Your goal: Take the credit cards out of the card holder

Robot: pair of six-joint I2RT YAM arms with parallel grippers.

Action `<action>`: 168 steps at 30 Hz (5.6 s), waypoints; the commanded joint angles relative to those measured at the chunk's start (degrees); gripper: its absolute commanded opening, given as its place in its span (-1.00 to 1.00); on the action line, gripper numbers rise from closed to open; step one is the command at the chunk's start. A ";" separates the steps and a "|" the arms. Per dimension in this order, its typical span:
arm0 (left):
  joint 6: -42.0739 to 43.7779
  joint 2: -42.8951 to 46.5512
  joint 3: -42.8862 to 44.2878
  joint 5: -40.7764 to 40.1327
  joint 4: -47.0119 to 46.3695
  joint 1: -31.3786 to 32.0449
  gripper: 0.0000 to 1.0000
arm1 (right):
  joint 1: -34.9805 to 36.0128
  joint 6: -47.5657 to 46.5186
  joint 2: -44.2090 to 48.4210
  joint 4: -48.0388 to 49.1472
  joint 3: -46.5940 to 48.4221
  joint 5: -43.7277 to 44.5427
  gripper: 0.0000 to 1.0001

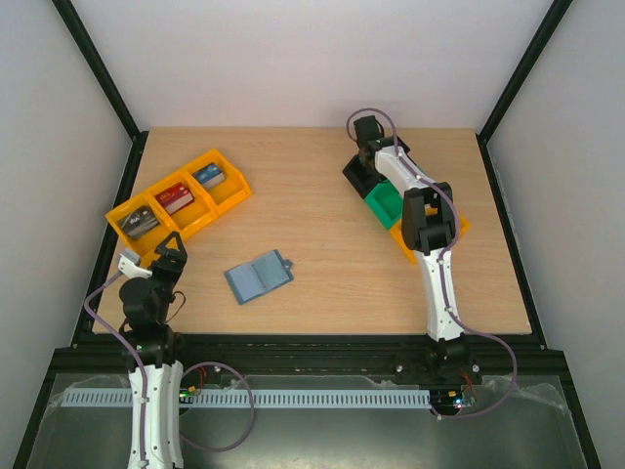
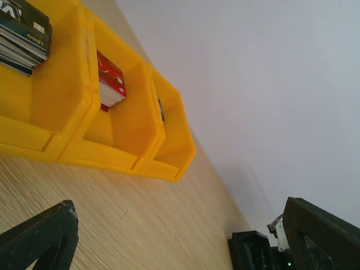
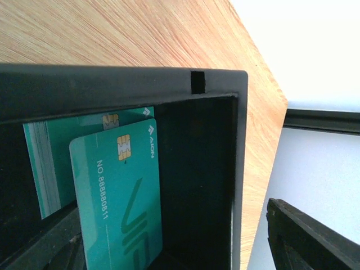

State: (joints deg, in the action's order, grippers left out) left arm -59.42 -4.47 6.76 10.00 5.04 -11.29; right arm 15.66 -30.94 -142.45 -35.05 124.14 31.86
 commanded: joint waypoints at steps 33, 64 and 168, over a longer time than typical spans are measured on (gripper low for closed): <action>-5.67 -15.73 -1.95 4.56 1.12 12.12 0.99 | 23.89 47.65 26.71 4.62 -28.60 -48.85 0.60; -6.85 -41.94 -2.24 8.81 -22.77 22.21 0.07 | 32.77 55.39 25.73 17.29 -49.91 -69.94 -0.37; 33.14 -25.23 14.32 28.99 -45.48 23.96 -0.95 | 26.60 32.58 65.73 41.58 -61.11 -79.59 0.34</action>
State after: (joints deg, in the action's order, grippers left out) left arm -24.97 -30.50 19.57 40.10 -36.97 12.82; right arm 41.50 4.43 -77.25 8.16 60.97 -48.40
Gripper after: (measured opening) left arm 0.067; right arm 0.633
